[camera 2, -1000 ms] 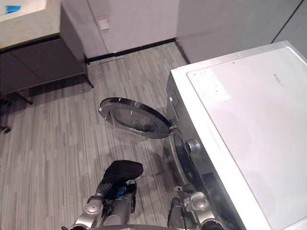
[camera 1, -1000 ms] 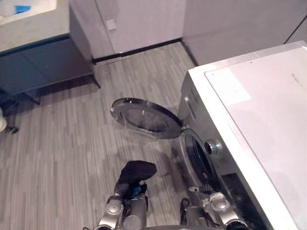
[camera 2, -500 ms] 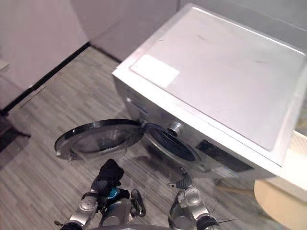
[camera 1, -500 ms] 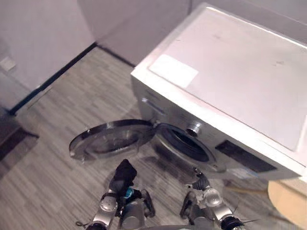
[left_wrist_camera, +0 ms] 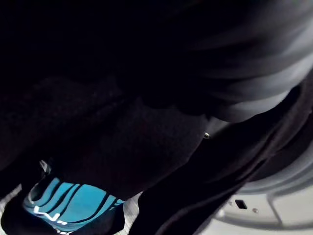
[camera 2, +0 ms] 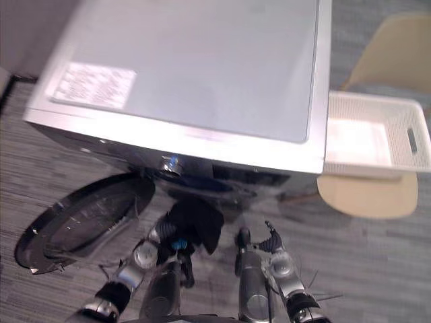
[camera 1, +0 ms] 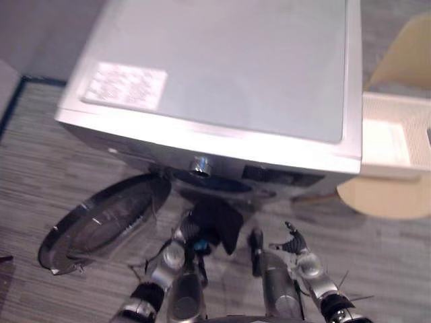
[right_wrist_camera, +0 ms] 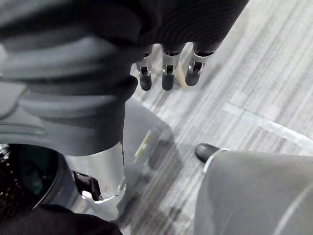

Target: Pick up the laundry basket with both hands and put the clothes into the washing machine.

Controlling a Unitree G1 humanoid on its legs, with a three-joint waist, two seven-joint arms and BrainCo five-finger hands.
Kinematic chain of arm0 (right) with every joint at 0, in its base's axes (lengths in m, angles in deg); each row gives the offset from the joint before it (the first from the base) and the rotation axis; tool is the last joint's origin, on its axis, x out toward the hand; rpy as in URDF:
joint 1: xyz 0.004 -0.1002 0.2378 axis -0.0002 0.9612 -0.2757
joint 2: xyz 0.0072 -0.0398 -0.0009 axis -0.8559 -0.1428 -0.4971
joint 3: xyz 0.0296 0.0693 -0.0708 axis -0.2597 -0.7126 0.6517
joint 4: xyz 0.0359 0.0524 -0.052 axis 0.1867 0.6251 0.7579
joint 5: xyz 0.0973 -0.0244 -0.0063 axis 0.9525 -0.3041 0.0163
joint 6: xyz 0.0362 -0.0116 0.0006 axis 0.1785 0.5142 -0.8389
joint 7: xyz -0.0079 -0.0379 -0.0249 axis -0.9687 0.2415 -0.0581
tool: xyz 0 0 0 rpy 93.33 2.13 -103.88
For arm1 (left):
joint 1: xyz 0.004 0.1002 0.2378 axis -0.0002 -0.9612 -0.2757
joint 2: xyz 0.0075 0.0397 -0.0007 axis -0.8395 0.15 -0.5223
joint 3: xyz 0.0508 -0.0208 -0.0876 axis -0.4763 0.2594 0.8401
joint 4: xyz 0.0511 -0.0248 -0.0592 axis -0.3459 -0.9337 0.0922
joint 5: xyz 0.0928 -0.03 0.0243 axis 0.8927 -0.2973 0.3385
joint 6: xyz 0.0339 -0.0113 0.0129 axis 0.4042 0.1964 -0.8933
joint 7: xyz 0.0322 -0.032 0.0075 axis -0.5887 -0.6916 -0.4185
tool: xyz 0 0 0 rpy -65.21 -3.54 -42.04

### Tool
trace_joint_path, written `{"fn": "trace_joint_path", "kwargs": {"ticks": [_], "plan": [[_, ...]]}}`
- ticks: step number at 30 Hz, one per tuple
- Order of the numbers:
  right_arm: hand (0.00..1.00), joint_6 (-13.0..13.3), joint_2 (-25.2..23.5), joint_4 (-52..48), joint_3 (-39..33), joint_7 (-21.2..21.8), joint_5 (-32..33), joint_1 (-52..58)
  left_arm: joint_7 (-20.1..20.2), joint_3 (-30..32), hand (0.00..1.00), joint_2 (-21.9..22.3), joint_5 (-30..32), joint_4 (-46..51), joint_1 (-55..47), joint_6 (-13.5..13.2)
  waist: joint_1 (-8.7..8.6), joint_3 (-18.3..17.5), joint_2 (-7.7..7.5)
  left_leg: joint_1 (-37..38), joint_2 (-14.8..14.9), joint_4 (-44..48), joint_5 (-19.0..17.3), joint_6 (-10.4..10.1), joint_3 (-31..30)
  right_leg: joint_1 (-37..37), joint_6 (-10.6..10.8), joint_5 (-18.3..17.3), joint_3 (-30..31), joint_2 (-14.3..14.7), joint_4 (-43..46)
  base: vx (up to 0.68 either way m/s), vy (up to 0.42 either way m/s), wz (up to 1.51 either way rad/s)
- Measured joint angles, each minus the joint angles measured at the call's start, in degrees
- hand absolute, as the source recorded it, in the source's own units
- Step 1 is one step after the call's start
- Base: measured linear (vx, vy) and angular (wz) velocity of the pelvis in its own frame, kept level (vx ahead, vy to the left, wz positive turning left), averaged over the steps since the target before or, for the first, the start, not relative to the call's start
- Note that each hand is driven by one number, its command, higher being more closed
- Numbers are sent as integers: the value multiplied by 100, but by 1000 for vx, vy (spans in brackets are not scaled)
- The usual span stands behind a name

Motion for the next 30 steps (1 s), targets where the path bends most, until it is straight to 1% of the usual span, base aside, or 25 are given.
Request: {"fn": "trace_joint_path", "kwargs": {"ticks": [2, 3, 4, 5, 6, 7, 8, 10, 11, 12, 13, 14, 15, 16, 17, 19, 20, 21, 22, 23, 25, 26, 28, 29, 30], "plan": [[0, 17, 61, -21, -7, -10, 128, -236, -109, -6, 100, -19, 53, 190, 140, 72, -12, 202, 2, -225, 56, 542, -257, 105, 176, -404, 61, -41, 252, 20, 459, -189, 108, -82], [0, 17, 99, -154, -33, -14, 189, -321, -180, -12, 100, -25, 185, 324, 252, 126, -14, 305, 27, -397, 128, 940, -477, 155, 301, -684, 100, -75, 410, 64, 805, -212, 85, -74], [0, 23, 102, -358, -80, -17, 243, -331, -199, -45, 100, -33, 280, 464, 352, 167, -18, 342, 41, -600, 215, 1295, -721, 188, 337, -968, 158, -176, 452, 73, 1139, -238, 79, -62], [0, 27, 104, -500, -92, -25, 245, -323, -203, -51, 100, -39, 308, 568, 431, 187, -32, 347, 41, -734, 236, 1501, -906, 215, 343, -1155, 156, -277, 459, 66, 1354, -250, 70, -39], [0, 38, 105, -786, -122, -54, 255, -289, -206, -50, 100, -40, 425, 744, 581, 210, -46, 394, 38, -1006, 310, 1949, -1126, 289, 363, -1476, 184, -425, 491, 40, 1758, -196, 50, -19], [0, 44, 106, -927, -123, -74, 281, -286, -206, -56, 100, -39, 464, 841, 648, 237, -48, 423, 21, -1104, 311, 2121, -1206, 311, 365, -1607, 201, -514, 511, 5, 1934, -225, 52, -6], [0, 70, 102, -1264, -125, -131, 384, -203, -211, -46, 100, -2, 513, 1079, 785, 293, -68, 482, 8, -1372, 323, 2529, -1399, 365, 369, -1939, 222, -692, 529, -90, 2368, -181, 31, 2], [0, 107, 53, -1743, -131, -142, 488, -163, -258, 66, 100, -5, 598, 1529, 873, 346, -68, 573, 3, -1742, 415, 3023, -1609, 429, 365, -2355, 238, -770, 514, -146, 2801, -215, 22, -10], [0, 134, -32, -2197, -184, -151, 569, -139, -321, 268, 100, -11, 632, 1895, 1029, 406, -66, 685, 1, -2077, 523, 3394, -1712, 436, 344, -2703, 222, -781, 485, -150, 3075, -205, 3, -17], [0, 138, -74, -2399, -227, -163, 598, -137, -331, 352, 100, -17, 634, 2045, 1114, 432, -68, 721, 7, -2249, 562, 3539, -1742, 449, 310, -2860, 221, -781, 461, -152, 3178, -182, -27, -14], [0, 156, -142, -2798, -253, -221, 677, -127, -400, 527, 100, -71, 672, 2370, 1358, 495, -79, 764, -22, -2657, 632, 3859, -1806, 463, 220, -3251, 193, -797, 423, -164, 3449, -102, -35, -2], [0, 164, -165, -2950, -276, -234, 687, -106, -438, 578, 100, -97, 672, 2470, 1481, 524, -77, 770, -33, -2812, 652, 3987, -1834, 450, 192, -3404, 178, -807, 417, -167, 3557, -102, -54, 3], [0, 196, -220, -3219, -324, -236, 689, -68, -505, 723, 100, -175, 678, 2690, 1753, 578, -82, 777, -32, -3164, 718, 4269, -1864, 453, 100, -3724, 134, -839, 405, -165, 3807, -79, -82, 7], [0, 264, -300, -3594, -353, -230, 715, 34, -603, 854, 100, -417, 695, 2971, 2132, 654, -80, 833, -108, -3495, 776, 4617, -1928, 418, 13, -4087, 98, -912, 409, -161, 4184, -58, -71, 6], [0, 287, -303, -3678, -354, -230, 730, 59, -623, 897, 100, -474, 702, 3024, 2211, 668, -84, 844, -119, -3557, 783, 4684, -1939, 423, -7, -4157, 102, -917, 410, -163, 4252, -45, -78, 5], [0, 433, -389, -4237, -350, -214, 818, 217, -841, 1114, 100, -991, 796, 3354, 2923, 802, -175, 887, -145, -4067, 804, 5110, -2008, 402, -225, -4608, 61, -1051, 340, -213, 4705, -36, -71, 18], [0, 482, -401, -4306, -381, -213, 825, 238, -905, 1138, 100, -1120, 797, 3366, 3109, 811, -184, 894, -158, -4166, 802, 5180, -2010, 398, -265, -4693, 46, -1069, 317, -240, 4775, -42, -78, 23], [0, 591, -405, -4457, -476, -207, 875, 289, -1027, 1127, 100, -1372, 797, 3365, 3554, 875, -207, 895, -162, -4392, 802, 5306, -2014, 392, -345, -4885, 22, -1093, 288, -251, 4909, -65, -81, 14], [0, 644, -396, -4574, -509, -206, 916, 298, -1083, 1004, 100, -1640, 795, 3331, 3860, 1024, -223, 898, -167, -4627, 809, 5414, -2013, 392, -416, -5083, 13, -1095, 255, -254, 4988, -58, -66, 10], [0, 653, -383, -4617, -530, -202, 922, 308, -1111, 956, 100, -1714, 795, 3322, 3977, 1054, -227, 902, -176, -4713, 813, 5448, -2013, 391, -435, -5161, 11, -1094, 249, -255, 5023, -76, -55, 6], [0, 717, -386, -4760, -667, -109, 1059, 325, -1209, 725, 100, -1945, 794, 3191, 4696, 1197, -229, 938, -243, -5054, 823, 5627, -2013, 391, -528, -5457, -4, -1091, 227, -253, 5166, -66, -29, 4], [0, 729, -394, -4790, -682, -91, 1096, 332, -1214, 642, 100, -2007, 795, 3074, 4918, 1202, -232, 942, -265, -5123, 824, 5657, -2012, 391, -540, -5524, -9, -1087, 226, -253, 5186, -57, -9, 0], [0, 800, -399, -5002, -721, 25, 1252, 352, -1286, 391, 100, -2300, 781, 2588, 5920, 1264, -302, 941, -290, -5446, 836, 5782, -2012, 396, -593, -5782, -1, -1042, 206, -248, 5223, -48, 9, -4], [0, 817, -401, -5044, -724, 31, 1309, 353, -1315, 386, 100, -2339, 779, 2508, 6138, 1272, -324, 943, -293, -5505, 836, 5800, -2012, 398, -594, -5840, 8, -1029, 211, -245, 5224, -35, 24, -9], [0, 832, -408, -5108, -754, 35, 1378, 355, -1506, 316, 100, -2401, 773, 2361, 6469, 1267, -340, 947, -309, -5603, 837, 5822, -2018, 412, -575, -5943, 12, -1005, 226, -242, 5219, -22, 27, -10]]}}
